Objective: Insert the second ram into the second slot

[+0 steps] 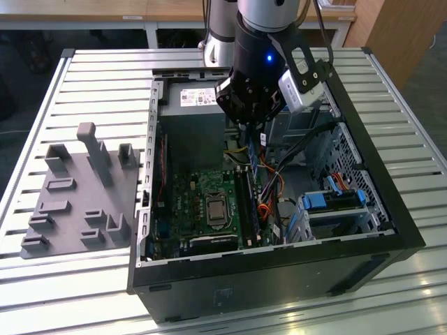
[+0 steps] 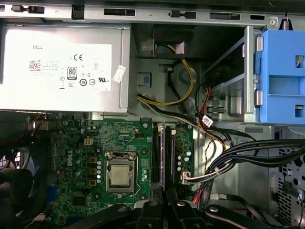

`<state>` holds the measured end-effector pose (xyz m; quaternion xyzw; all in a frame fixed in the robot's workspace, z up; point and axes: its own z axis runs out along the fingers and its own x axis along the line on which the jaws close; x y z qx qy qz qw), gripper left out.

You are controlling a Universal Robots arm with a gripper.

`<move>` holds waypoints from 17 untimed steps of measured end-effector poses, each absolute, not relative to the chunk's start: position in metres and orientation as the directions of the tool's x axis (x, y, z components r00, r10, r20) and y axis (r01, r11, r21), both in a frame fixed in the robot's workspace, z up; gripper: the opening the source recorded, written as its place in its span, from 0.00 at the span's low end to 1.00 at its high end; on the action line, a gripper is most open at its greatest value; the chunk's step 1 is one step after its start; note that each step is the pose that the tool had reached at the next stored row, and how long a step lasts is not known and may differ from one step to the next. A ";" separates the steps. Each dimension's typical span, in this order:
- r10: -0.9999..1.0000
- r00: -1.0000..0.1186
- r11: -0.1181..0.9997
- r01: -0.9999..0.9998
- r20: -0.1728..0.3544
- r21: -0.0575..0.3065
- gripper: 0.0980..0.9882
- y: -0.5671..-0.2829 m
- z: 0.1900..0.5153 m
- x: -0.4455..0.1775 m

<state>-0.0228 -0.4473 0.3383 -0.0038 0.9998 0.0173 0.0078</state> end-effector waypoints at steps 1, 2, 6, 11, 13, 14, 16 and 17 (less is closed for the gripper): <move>-0.007 -1.000 0.999 -0.008 -0.016 0.034 0.04 -0.447 0.338 -0.023; -0.007 -1.000 0.999 -0.008 -0.016 0.035 0.04 -0.447 0.337 -0.023; -0.007 -1.000 0.999 -0.008 -0.016 0.035 0.04 -0.447 0.333 -0.023; -0.007 -1.000 0.999 -0.008 -0.016 0.034 0.04 -0.447 0.330 -0.023; -0.007 -1.000 0.999 -0.008 -0.016 0.035 0.04 -0.447 0.329 -0.023; -0.007 -1.000 0.999 -0.008 -0.016 0.034 0.04 -0.447 0.328 -0.023; -0.007 -1.000 0.999 -0.008 -0.016 0.034 0.04 -0.447 0.327 -0.023; -0.007 -1.000 0.999 -0.008 -0.016 0.035 0.04 -0.447 0.327 -0.023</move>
